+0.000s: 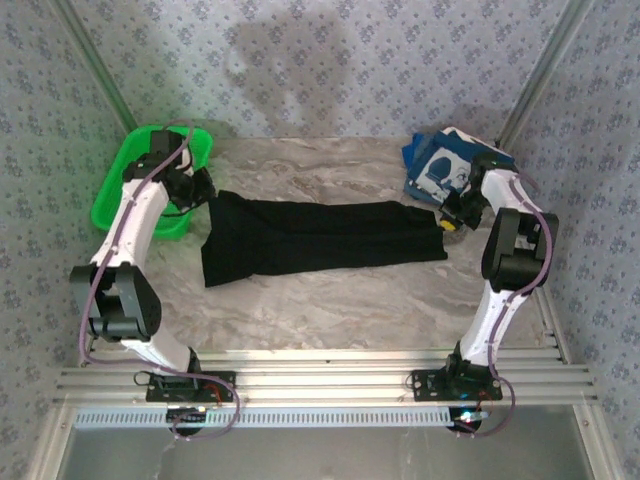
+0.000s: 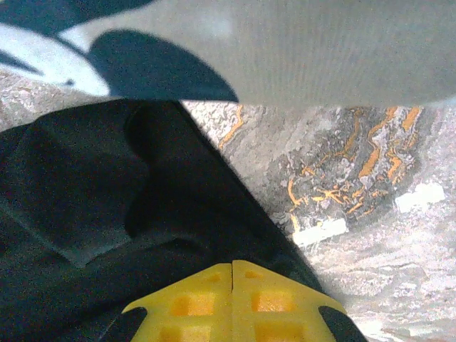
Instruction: Fold and stack the t-shirts
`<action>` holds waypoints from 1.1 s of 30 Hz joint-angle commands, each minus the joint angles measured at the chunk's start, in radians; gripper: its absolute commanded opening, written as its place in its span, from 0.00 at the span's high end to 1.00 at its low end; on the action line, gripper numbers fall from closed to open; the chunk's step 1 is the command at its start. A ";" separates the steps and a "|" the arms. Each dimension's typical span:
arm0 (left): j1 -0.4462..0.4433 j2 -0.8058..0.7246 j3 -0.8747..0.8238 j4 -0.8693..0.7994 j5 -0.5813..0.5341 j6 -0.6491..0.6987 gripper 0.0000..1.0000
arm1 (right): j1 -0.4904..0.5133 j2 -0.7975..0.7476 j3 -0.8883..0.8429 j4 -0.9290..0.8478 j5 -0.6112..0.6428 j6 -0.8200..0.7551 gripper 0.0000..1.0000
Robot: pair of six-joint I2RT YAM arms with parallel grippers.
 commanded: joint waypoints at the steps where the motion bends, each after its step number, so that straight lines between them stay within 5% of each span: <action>1: 0.006 0.045 0.033 0.024 0.010 0.021 1.00 | 0.005 0.036 0.051 -0.040 0.029 -0.006 1.00; 22: -0.006 0.021 -0.071 0.069 0.027 0.013 1.00 | 0.011 -0.041 -0.085 0.001 0.028 -0.016 1.00; 31: -0.008 0.108 0.001 0.076 0.014 0.026 1.00 | 0.026 0.017 -0.007 0.002 0.046 -0.015 1.00; 33: -0.008 0.129 0.016 0.080 0.014 0.020 1.00 | 0.025 0.030 0.011 0.009 0.037 -0.014 0.93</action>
